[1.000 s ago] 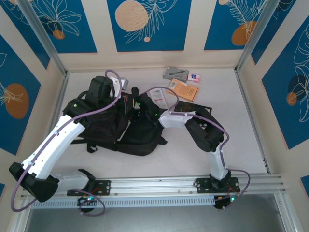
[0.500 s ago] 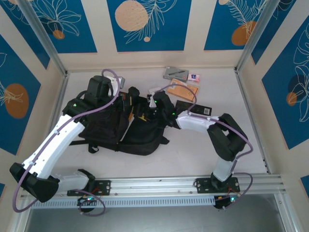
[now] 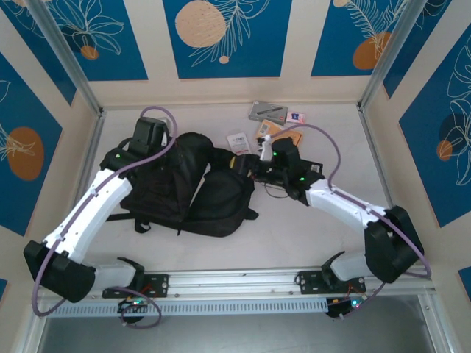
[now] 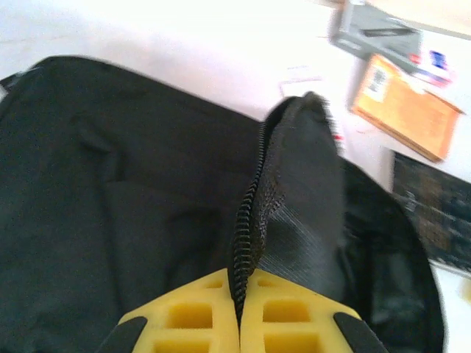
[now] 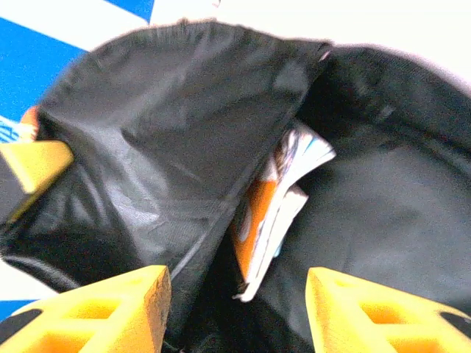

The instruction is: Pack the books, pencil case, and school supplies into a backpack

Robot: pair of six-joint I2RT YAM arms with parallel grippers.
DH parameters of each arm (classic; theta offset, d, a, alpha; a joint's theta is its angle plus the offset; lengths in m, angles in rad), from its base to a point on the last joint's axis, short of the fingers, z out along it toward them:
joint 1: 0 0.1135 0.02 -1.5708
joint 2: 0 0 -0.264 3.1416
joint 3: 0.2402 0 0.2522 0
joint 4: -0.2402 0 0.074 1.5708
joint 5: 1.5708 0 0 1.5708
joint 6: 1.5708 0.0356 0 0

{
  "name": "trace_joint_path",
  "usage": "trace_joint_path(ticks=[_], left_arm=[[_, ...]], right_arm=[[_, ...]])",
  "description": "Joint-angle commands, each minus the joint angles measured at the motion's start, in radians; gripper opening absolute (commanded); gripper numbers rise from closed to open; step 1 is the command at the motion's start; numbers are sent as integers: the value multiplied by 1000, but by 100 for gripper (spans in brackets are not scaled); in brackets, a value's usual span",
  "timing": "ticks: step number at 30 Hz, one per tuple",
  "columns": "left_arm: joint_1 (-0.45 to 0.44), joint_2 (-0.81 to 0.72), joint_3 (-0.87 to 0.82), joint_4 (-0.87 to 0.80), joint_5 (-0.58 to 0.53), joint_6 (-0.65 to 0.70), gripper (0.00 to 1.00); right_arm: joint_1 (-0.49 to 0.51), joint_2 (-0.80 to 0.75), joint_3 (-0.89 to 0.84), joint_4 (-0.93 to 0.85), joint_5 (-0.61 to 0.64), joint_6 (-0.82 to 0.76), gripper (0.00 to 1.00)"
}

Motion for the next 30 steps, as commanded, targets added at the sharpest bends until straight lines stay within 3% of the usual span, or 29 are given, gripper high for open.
trace_joint_path(ticks=[1, 7, 12, 16, 21, 27, 30], left_arm=[[57, 18, -11, -8, -83, -68, 0], [120, 18, 3, -18, -139, -114, 0], [132, 17, 38, -69, -243, -126, 0], [146, -3, 60, -79, -275, -116, 0], [146, -41, 75, -42, -271, -99, 0], [146, -43, 80, -59, -296, -95, 0], [147, -39, 68, -64, -319, -92, 0]], right_arm=[[-71, -37, -39, -82, 34, -59, 51], [-124, 41, 104, -316, 168, -205, 50], [-168, 179, 259, -467, 277, -233, 50], [-199, 291, 347, -501, 253, -260, 50], [-188, 467, 520, -591, 219, -319, 58], [-137, 682, 761, -724, 341, -382, 76], [-108, 793, 884, -795, 408, -414, 80]])
